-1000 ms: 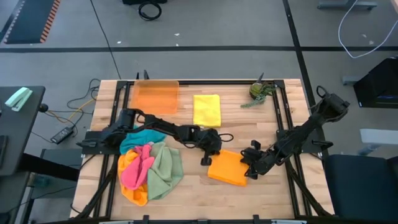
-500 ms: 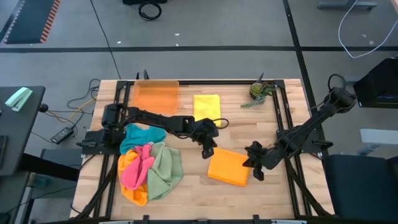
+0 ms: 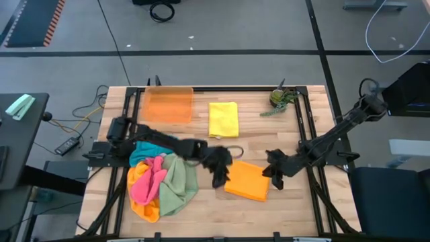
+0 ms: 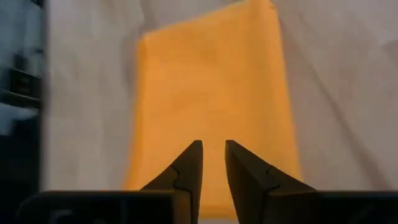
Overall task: Fold microfiber towels
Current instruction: Fold the right orange towel
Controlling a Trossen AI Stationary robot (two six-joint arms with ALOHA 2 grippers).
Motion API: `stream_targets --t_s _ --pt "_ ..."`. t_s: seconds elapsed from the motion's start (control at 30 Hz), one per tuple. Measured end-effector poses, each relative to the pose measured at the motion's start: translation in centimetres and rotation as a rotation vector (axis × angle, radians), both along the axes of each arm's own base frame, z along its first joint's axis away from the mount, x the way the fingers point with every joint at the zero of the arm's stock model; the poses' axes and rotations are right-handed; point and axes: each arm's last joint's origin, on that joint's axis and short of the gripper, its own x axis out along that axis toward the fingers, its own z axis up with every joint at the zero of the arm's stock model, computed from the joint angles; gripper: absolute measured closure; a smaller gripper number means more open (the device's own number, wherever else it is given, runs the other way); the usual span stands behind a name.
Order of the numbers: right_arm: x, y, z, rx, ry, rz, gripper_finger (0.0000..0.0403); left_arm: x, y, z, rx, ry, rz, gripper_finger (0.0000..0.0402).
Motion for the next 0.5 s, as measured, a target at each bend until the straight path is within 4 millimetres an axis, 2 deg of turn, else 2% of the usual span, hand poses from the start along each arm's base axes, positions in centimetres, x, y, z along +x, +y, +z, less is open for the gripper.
stream_targets --t_s 0.1,0.2,0.27,0.4,0.5 --pt "0.7 -0.7 -1.5 -0.081 0.081 0.003 0.0328 0.1 -2.5 -0.3 0.087 -0.088 0.002 0.0222" --pt "1.0 -1.2 -2.6 -0.124 0.152 0.009 0.0342 0.3 -4.1 -2.3 0.161 -0.094 -0.001 0.0259" --pt "1.1 -1.2 -2.9 -0.130 0.172 0.015 0.0352 0.4 -4.1 -3.5 0.183 -0.076 -0.012 0.0295" --pt "1.1 -0.9 -3.5 -0.103 0.209 -0.013 0.0359 0.8 -3.4 -4.7 0.201 -0.051 -0.001 0.0374" --pt "1.0 -0.2 -4.2 -0.067 0.248 -0.034 0.0360 0.8 -2.6 -5.8 0.223 -0.007 -0.004 0.0391"
